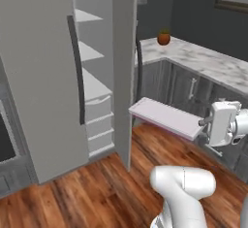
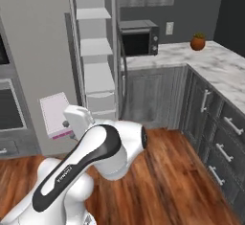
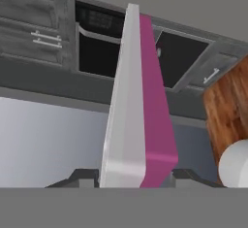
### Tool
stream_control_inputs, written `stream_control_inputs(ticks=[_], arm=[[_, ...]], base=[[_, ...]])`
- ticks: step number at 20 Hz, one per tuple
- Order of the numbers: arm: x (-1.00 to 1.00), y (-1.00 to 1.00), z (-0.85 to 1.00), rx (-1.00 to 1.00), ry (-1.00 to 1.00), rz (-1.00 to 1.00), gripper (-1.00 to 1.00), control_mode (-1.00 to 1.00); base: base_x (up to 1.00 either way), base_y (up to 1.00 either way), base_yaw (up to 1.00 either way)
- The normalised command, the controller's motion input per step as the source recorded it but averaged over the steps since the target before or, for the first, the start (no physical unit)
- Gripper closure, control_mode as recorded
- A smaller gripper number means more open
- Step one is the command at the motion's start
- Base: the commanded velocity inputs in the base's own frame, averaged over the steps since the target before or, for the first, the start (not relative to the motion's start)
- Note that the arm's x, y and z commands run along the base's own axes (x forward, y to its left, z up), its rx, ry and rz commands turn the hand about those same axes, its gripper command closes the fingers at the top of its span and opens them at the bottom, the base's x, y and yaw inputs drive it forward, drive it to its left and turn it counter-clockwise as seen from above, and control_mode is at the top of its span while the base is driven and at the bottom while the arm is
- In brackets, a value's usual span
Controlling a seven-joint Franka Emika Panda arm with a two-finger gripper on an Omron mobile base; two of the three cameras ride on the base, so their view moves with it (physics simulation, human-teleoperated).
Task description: The ice cube tray has been filled with water. Take the tray and place it in the freezer to make ice. Close the freezer door after placing the tray.
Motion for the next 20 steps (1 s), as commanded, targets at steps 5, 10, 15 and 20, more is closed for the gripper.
stream_control_inputs(ticks=[5, 10, 15, 20], arm=[[0.0, 0.0, 0.0, 0.0, 0.0, 0.0, 1.0, 1.0], [0.0, 0.0, 0.0, 0.0, 0.0, 0.0, 1.0, 1.0], [0.0, 0.0, 0.0, 0.0, 0.0, 0.0, 1.0, 1.0], [0.0, 0.0, 0.0, 0.0, 0.0, 0.0, 1.0, 1.0]], base=[[0.43, 0.73, -0.06], [0.54, 0.51, -0.11], [0.58, 0.43, -0.12], [0.46, 0.32, -0.12]])
